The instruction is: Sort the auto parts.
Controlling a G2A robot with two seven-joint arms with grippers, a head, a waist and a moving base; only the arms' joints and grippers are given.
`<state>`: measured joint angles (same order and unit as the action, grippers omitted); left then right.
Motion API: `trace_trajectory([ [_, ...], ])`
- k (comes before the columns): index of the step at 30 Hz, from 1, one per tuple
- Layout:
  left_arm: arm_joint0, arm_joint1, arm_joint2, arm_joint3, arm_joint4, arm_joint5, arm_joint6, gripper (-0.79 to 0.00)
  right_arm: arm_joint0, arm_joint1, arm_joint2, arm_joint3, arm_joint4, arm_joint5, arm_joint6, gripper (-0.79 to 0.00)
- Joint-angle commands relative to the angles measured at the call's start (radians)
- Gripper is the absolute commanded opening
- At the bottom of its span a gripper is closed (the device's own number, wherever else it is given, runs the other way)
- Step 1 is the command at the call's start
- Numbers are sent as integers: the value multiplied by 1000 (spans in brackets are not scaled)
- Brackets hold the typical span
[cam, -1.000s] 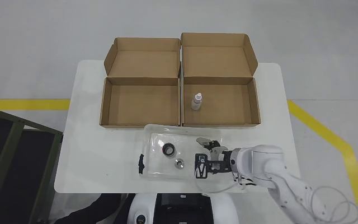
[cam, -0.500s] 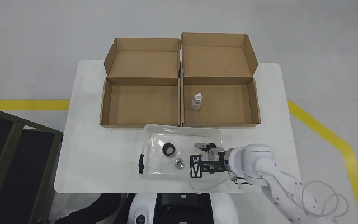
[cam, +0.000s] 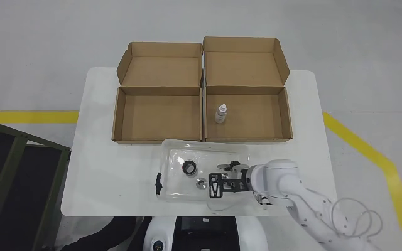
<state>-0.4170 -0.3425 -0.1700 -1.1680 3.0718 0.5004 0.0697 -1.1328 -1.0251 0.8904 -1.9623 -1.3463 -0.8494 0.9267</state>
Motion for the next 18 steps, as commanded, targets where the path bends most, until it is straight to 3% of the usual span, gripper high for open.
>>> trace_trajectory([
  [1,0,0,0,0,0,0,0,0,8,-2,-11,2,-1,7,17,-419],
  [6,0,0,0,0,0,0,0,0,23,-7,-31,8,7,16,44,-465],
  [15,0,0,0,0,0,0,0,0,42,-10,-48,12,28,20,64,-785],
  [18,0,0,0,0,0,0,0,0,44,-9,-46,2,44,16,60,-785],
])
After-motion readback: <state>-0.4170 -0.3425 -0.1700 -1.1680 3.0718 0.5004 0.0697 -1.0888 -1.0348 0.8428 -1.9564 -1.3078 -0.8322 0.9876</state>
